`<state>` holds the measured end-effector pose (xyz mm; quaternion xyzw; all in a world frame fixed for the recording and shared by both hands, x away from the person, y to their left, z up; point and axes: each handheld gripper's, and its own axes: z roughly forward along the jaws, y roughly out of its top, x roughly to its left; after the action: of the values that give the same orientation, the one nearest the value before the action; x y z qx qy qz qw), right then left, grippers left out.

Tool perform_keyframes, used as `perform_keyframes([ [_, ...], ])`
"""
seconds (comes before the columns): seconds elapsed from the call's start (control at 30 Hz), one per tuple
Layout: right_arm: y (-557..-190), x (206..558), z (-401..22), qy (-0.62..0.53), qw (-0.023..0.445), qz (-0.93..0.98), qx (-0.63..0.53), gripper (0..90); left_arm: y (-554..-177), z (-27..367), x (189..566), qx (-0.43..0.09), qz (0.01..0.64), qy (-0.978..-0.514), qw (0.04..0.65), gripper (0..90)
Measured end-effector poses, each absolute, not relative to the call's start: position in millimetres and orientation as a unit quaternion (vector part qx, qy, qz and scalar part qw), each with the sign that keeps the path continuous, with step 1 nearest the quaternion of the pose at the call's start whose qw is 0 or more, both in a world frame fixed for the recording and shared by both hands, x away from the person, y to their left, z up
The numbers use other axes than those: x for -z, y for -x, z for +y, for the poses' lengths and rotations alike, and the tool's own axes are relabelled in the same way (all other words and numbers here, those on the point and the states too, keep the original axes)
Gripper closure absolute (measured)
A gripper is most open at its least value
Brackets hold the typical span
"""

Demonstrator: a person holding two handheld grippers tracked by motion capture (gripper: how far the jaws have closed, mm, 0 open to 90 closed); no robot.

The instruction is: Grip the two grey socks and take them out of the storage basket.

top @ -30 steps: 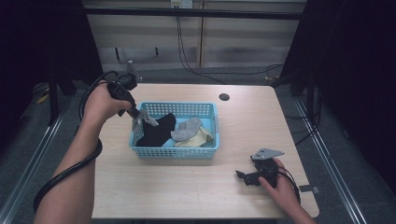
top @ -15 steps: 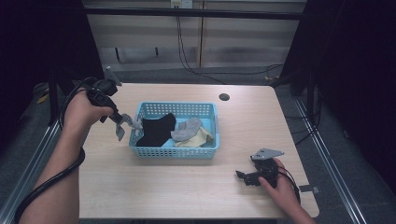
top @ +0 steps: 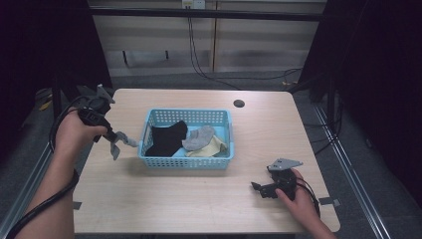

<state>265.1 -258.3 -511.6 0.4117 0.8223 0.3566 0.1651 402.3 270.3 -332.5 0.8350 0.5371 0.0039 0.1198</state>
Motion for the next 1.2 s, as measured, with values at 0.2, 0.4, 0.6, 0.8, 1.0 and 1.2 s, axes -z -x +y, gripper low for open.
perform_keyframes([
  [0.2, -265, 512, -258, -0.413, 0.164, 0.822, -0.356, 11.3, -399, 279, 345, -0.004, 0.546, -0.83, 0.115, 88.0],
  [0.4, -265, 512, -258, -0.412, 0.164, 0.823, -0.355, 11.3, -398, 280, 361, 0.0, 0.552, -0.826, 0.11, 85.2],
  [0.6, -265, 511, -258, -0.412, 0.164, 0.823, -0.355, 11.4, -398, 276, 362, 0.001, 0.55, -0.827, 0.116, 74.0],
  [0.8, -265, 512, -258, -0.412, 0.164, 0.823, -0.355, 11.3, -400, 253, 353, -0.005, 0.523, -0.842, 0.132, 70.3],
  [1.0, -265, 511, -258, -0.413, 0.164, 0.822, -0.356, 11.3, -407, 218, 350, -0.005, 0.496, -0.855, 0.151, 64.0],
  [1.2, -265, 511, -258, -0.413, 0.164, 0.822, -0.356, 11.4, -415, 188, 355, -0.004, 0.482, -0.859, 0.171, 56.4],
])
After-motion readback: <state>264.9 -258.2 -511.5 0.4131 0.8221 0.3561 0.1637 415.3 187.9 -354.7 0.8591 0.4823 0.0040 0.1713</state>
